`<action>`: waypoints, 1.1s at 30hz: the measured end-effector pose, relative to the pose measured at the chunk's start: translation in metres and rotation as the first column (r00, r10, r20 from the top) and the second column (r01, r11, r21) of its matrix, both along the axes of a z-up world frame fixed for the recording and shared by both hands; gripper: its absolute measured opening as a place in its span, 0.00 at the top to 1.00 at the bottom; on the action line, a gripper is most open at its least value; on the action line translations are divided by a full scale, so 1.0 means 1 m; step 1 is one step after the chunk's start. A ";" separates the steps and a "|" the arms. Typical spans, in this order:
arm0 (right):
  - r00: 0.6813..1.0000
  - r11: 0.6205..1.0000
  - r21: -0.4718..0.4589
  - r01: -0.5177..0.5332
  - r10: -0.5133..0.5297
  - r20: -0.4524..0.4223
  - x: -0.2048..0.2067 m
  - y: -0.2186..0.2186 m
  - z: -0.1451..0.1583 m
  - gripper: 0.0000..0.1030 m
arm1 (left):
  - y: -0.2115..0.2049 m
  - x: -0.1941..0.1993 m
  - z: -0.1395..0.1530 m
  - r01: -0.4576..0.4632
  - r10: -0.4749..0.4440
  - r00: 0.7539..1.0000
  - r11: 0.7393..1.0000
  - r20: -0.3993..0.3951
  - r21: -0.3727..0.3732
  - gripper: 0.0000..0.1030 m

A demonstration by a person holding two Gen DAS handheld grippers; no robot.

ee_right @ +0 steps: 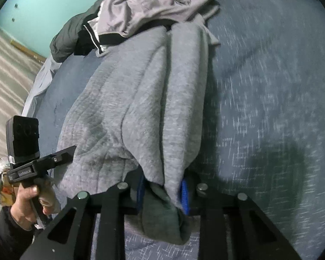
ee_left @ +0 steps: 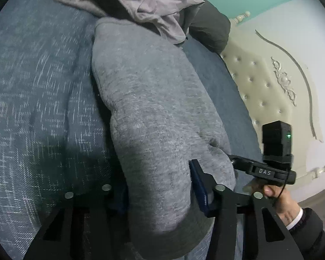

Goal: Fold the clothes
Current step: 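Lift the sweatshirt bundle with both tools and fold it over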

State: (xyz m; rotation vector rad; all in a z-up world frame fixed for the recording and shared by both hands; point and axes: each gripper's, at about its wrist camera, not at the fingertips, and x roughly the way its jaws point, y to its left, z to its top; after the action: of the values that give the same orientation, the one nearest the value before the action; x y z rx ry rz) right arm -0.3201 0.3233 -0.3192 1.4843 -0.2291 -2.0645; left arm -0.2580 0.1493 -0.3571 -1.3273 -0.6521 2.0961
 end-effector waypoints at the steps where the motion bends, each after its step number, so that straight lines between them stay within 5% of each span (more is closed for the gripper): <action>1: 1.000 1.000 0.002 0.000 0.000 -0.009 0.002 0.001 0.004 0.76 | 0.004 -0.001 0.005 0.001 -0.001 1.000 1.000 -0.008 -0.008 0.52; 18: 0.984 1.000 0.015 0.014 -0.011 -0.180 -0.001 0.048 0.118 0.77 | 0.082 -0.004 0.099 0.054 -0.054 0.989 0.999 -0.138 -0.005 0.54; 33: 0.936 0.992 0.049 0.116 -0.093 -0.341 0.011 0.202 0.220 0.77 | 0.236 0.005 0.188 0.185 -0.173 0.953 0.983 -0.250 0.023 0.54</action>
State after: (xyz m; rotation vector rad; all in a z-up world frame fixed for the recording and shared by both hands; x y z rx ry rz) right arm -0.3094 0.5248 -0.0993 1.1487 -0.1038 -2.3938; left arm -0.2525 0.3857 -0.1689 -1.0360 -0.4528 2.0406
